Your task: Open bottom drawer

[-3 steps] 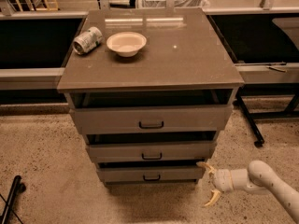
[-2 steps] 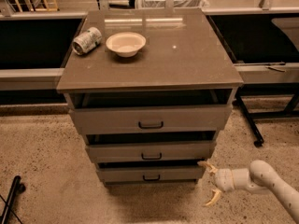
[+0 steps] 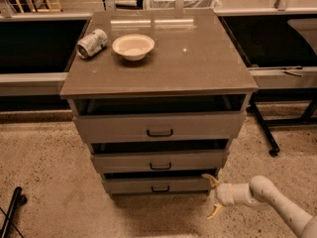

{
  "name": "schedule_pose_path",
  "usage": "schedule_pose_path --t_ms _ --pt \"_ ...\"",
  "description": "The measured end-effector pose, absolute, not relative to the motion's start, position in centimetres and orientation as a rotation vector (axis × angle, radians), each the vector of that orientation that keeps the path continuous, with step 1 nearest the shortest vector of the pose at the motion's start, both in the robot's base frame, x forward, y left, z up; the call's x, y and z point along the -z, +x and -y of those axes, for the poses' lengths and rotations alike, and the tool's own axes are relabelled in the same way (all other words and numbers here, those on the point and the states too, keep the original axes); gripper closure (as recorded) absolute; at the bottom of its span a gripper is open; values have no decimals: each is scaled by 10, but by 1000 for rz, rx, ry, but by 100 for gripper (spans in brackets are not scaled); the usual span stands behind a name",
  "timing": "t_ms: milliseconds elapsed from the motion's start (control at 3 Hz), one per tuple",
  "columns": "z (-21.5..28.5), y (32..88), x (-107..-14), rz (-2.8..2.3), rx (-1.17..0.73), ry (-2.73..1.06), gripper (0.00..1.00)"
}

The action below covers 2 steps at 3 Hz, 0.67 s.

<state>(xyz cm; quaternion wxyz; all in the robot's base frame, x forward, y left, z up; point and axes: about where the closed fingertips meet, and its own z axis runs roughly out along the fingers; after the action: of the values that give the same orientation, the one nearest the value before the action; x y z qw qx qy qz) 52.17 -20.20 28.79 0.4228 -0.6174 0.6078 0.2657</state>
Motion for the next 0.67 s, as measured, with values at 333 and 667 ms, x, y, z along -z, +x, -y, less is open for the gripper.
schedule_pose_path --t_ms 333,667 --pt "195 534 -258 -1506 -518 -1655 0" --pt "197 538 -255 -1516 -489 -1655 0"
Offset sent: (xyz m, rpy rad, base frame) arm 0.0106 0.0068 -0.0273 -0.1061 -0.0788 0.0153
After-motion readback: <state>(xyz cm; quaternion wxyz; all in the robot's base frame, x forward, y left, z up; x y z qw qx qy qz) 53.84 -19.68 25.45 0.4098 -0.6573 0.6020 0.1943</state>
